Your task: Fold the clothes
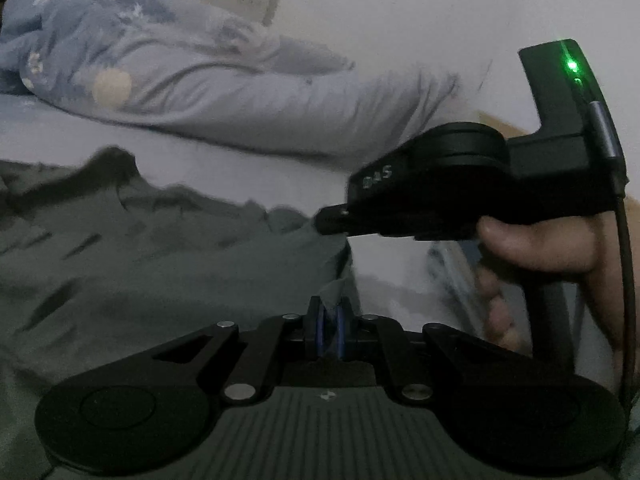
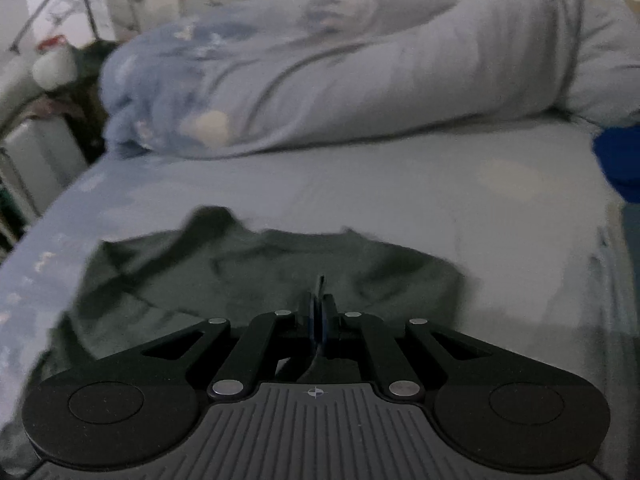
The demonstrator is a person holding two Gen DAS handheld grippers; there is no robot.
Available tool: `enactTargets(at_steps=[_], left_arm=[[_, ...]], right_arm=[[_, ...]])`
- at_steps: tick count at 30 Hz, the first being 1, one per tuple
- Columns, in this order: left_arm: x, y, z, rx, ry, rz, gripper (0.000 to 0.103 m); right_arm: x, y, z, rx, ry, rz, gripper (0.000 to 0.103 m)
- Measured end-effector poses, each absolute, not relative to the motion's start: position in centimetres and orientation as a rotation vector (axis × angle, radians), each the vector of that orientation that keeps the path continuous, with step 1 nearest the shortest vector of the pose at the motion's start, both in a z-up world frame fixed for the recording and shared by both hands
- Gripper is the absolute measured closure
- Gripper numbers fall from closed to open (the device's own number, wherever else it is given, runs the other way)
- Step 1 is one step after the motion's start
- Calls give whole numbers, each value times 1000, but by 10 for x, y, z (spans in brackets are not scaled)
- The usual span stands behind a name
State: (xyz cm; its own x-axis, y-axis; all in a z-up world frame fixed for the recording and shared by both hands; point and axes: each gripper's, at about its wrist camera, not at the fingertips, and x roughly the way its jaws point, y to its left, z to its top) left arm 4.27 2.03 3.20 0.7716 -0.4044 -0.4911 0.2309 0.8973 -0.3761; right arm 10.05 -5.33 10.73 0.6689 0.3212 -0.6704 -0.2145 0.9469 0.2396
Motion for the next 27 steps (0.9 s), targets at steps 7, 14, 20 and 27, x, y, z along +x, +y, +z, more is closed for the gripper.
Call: enactTargets(at_steps=[7, 14, 20, 27], left_arm=[[51, 7, 22, -282, 619, -346, 94], [65, 5, 11, -244, 730, -415, 65], [53, 58, 36, -211, 659, -417, 0], [43, 212, 42, -279, 714, -226, 2]], right_arm=[[112, -92, 89, 138, 792, 232, 99], [112, -98, 63, -10, 874, 94, 97], [93, -86, 72, -90, 781, -16, 58], [85, 22, 80, -142, 756, 297, 51]])
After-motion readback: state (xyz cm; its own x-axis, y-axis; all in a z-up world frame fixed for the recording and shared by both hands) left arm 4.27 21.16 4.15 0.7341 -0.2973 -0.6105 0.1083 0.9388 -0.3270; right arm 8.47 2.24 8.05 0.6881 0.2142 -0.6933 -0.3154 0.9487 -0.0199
